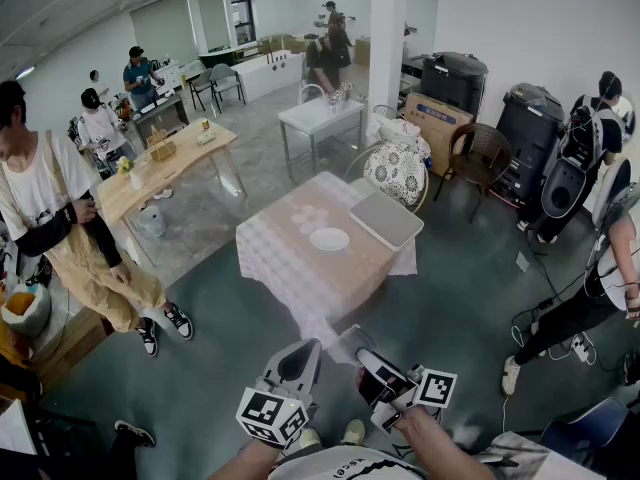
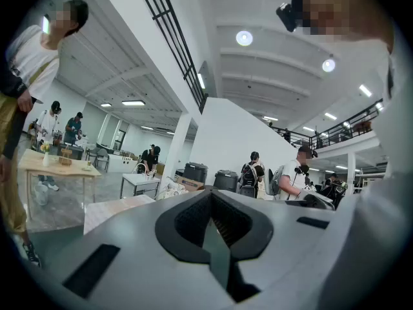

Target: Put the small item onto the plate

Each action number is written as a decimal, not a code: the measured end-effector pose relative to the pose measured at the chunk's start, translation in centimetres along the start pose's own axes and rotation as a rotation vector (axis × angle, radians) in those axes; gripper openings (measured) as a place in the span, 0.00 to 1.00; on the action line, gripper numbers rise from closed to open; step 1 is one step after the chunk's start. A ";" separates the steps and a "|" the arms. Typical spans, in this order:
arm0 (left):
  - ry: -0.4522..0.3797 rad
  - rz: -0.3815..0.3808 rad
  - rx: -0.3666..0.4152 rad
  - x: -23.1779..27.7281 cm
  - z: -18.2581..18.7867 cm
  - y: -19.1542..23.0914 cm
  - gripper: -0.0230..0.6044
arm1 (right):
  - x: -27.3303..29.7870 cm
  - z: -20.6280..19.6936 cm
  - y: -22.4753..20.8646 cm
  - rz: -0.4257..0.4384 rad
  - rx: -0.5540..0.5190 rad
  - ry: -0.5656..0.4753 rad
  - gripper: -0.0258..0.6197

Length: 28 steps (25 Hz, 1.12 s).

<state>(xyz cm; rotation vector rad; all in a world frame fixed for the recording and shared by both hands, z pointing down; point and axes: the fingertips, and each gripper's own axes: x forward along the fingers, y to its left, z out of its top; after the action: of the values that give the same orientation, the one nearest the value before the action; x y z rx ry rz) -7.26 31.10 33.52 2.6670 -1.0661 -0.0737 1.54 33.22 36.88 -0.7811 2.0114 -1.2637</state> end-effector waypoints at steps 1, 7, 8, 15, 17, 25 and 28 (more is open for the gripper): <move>0.000 -0.001 0.001 0.2 0.1 -0.1 0.04 | -0.1 0.1 0.0 -0.002 0.001 0.002 0.21; -0.005 0.006 0.008 1.0 0.3 -0.6 0.04 | -0.4 1.0 -0.1 0.004 -0.008 0.019 0.21; -0.004 0.009 0.010 1.1 0.2 -0.7 0.04 | -0.4 1.2 -0.2 0.007 -0.007 0.021 0.21; 0.003 0.027 0.002 2.1 -0.1 -0.9 0.04 | -0.6 1.9 -0.9 0.012 0.016 0.039 0.21; 0.007 0.031 -0.003 2.4 -0.3 -1.0 0.04 | -0.7 2.2 -1.1 0.015 0.019 0.041 0.21; 0.036 0.037 -0.004 4.1 -1.1 -1.3 0.04 | -0.9 4.3 -0.5 0.065 0.007 0.051 0.21; 0.040 0.034 0.008 4.8 -1.1 -1.1 0.04 | -0.6 5.2 -0.9 0.064 0.004 0.040 0.21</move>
<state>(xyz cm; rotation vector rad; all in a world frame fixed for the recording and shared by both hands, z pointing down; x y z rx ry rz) -2.86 28.81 34.58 2.6452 -1.1016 -0.0092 6.09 30.50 36.08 -0.6887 2.0480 -1.2558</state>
